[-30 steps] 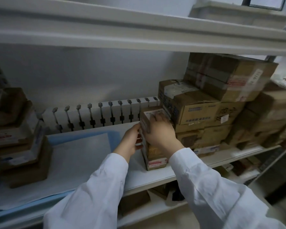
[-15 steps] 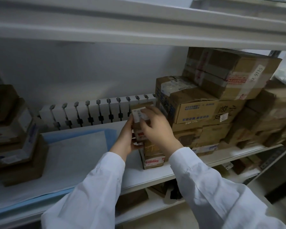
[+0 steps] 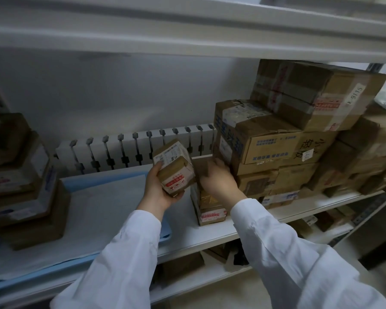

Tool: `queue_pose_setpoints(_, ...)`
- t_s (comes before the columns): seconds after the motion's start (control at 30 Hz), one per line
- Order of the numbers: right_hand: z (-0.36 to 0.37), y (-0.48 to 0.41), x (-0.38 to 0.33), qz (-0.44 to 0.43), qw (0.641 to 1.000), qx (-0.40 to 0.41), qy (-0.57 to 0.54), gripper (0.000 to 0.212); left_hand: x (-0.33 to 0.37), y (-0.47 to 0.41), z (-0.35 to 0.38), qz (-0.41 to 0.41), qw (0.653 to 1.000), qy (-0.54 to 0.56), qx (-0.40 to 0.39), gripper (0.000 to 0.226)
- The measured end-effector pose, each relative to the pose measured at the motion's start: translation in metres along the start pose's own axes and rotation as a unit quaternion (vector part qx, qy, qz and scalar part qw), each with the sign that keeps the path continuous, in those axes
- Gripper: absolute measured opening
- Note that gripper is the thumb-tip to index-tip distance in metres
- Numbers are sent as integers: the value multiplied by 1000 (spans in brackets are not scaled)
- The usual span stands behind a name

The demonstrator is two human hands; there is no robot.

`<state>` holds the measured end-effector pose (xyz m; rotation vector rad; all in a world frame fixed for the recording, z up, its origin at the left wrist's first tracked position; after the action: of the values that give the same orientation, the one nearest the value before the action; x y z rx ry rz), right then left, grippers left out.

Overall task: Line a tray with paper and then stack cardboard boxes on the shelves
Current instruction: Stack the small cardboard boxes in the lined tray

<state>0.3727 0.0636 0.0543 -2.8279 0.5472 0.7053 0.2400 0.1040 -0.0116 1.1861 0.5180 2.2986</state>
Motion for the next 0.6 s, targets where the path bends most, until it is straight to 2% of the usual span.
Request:
queue_pose_setpoints(0.17, 18, 2, 10, 36, 996, -19, 85, 54, -3, -3, -6, -15, 1000, 15, -11, 40)
queue_pose_setpoints(0.43, 24, 0, 8, 28, 993, -26, 112, 75, -9, -2, -13, -39, 998, 39, -22, 44)
queue_pose_setpoints(0.6, 29, -1, 7, 30, 992, -34, 119, 75, -20, -2, -17, -61, 995, 77, -29, 47)
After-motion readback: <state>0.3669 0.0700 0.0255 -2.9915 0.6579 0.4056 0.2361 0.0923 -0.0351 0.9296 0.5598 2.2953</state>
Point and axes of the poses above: each hand's wrist, its own y-axis away from the middle knuckle, its own z-axis out of the palm, x = y × z, the point moved 10 cm from there along -y, towards the middle knuckle, and after that the axes turned 7 degrees about x, right-handed, at the moved point
